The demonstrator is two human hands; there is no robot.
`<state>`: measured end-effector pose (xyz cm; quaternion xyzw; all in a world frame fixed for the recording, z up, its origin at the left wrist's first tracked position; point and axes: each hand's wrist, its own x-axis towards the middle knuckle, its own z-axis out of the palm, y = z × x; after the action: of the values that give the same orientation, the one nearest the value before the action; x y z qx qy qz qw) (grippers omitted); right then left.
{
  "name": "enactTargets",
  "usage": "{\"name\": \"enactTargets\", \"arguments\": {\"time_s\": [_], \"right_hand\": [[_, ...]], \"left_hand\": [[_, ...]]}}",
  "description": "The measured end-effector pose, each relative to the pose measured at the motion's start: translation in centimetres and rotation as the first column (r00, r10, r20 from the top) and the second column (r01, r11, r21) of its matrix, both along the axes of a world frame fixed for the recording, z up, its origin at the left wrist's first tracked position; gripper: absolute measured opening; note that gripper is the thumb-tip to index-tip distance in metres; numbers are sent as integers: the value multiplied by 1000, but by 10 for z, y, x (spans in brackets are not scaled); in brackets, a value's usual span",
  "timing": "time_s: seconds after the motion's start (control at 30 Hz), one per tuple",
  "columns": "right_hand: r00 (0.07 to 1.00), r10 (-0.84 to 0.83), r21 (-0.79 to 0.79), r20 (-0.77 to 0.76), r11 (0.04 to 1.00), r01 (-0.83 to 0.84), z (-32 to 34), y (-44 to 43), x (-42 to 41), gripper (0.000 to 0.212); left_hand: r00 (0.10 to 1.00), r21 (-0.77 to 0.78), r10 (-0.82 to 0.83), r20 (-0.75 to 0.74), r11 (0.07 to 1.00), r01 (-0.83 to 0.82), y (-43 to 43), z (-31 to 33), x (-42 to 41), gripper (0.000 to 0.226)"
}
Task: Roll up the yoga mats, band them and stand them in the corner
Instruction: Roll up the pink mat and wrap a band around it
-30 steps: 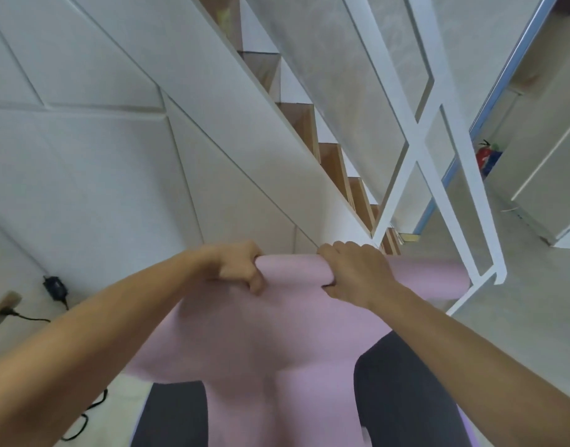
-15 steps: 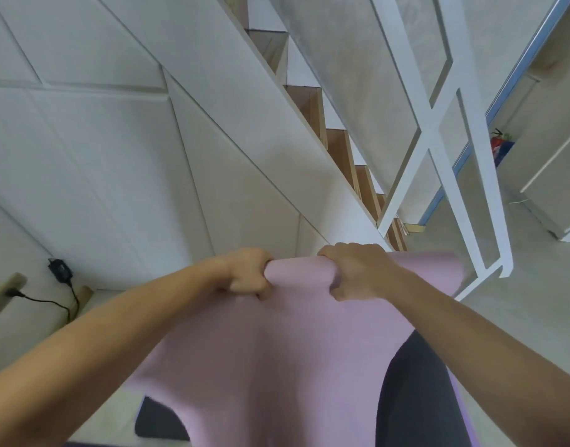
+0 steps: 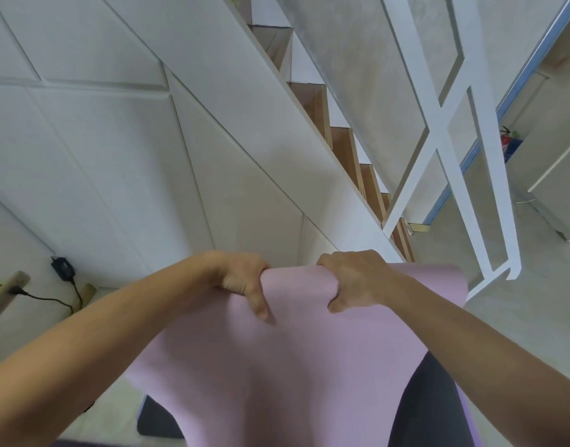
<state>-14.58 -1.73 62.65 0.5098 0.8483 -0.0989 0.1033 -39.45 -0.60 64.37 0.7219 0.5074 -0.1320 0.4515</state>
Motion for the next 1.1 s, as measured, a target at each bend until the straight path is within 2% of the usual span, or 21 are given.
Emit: {"name": "enactTargets", "arguments": {"time_s": [0.07,0.13,0.23,0.3,0.4,0.47,0.57,0.63,0.7,0.77,0.83,0.9,1.0,1.03,1.1], "right_hand": [[1000,-9,-31,10,999,10,0,3,1,61],[999,-14,-33,29,999,15,-1,4,0,58],[999,-33,-73,34,997,35,-5,1,-2,49],[998,-64,-150,-23,987,60,-6,-1,-3,38],[988,-120,-278,-92,956,90,-7,1,-1,27],[978,-175,-379,-113,917,120,-9,5,2,23],[943,-288,-513,-164,842,168,-9,13,9,22],[947,-277,-516,-161,842,159,-7,15,14,19],[966,-233,-447,-116,880,159,-5,17,16,21],[986,-164,-294,-21,944,151,-4,17,16,31],[993,-118,-107,30,987,120,-4,15,13,51],[995,-102,30,-3,994,102,-5,12,10,58],[995,-96,16,-24,995,96,-3,8,4,48],[993,-112,-39,-28,993,111,0,8,4,44],[980,-182,-187,-77,968,165,5,11,6,34]], "left_hand": [[998,123,-40,-48,991,45,3,-2,5,51],[994,177,-57,-92,982,73,5,-6,8,48],[996,138,-47,-75,989,57,6,-13,6,36],[999,67,-26,-38,997,28,7,-15,4,27],[995,56,-39,-88,997,44,11,-17,9,24],[972,245,-104,-211,957,156,14,-18,16,34],[918,517,-160,-362,785,340,7,-28,32,64],[926,597,-147,-349,726,341,-2,-34,43,54],[949,581,-119,-293,766,276,0,-38,49,42],[964,491,-85,-251,847,202,11,-32,51,44],[985,354,-60,-161,928,115,22,-23,49,43],[1000,176,-16,-17,984,19,29,-16,42,39],[996,-59,17,84,998,-12,35,-8,32,52],[998,-55,-18,59,998,21,35,-7,32,61],[978,155,-149,-149,973,172,32,-6,39,71]]}}
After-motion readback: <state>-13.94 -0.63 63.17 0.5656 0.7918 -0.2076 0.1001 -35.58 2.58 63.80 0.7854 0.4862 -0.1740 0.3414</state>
